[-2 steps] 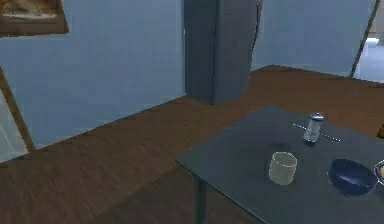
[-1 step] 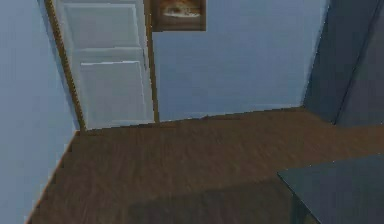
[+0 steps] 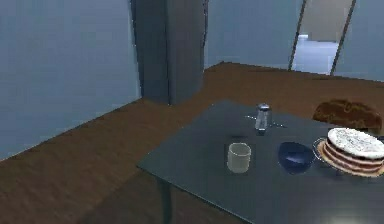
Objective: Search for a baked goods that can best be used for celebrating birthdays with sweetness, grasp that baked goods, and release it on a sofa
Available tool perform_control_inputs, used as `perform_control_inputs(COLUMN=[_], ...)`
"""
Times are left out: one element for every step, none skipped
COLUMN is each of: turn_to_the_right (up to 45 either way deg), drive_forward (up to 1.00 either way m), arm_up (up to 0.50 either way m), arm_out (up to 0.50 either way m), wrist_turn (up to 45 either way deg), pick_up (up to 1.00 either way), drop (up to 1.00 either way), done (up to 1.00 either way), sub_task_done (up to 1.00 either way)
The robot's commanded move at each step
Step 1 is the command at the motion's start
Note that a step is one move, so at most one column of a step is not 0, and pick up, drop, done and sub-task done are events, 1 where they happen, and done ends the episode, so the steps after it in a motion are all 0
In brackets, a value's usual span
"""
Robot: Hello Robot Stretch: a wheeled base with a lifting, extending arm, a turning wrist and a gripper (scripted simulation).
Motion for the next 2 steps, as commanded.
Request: perform_control_inputs(turn_to_the_right=[45.0,36.0], drive_forward=[0.0,0.0], arm_up=[0.0,0.0], arm_out=[0.0,0.0], wrist_turn=[0.0,0.0], pick_up=[0.0,0.0], drop=[0.0,0.0], done=[0.0,0.0], sub_task_done=[0.0,0.0])
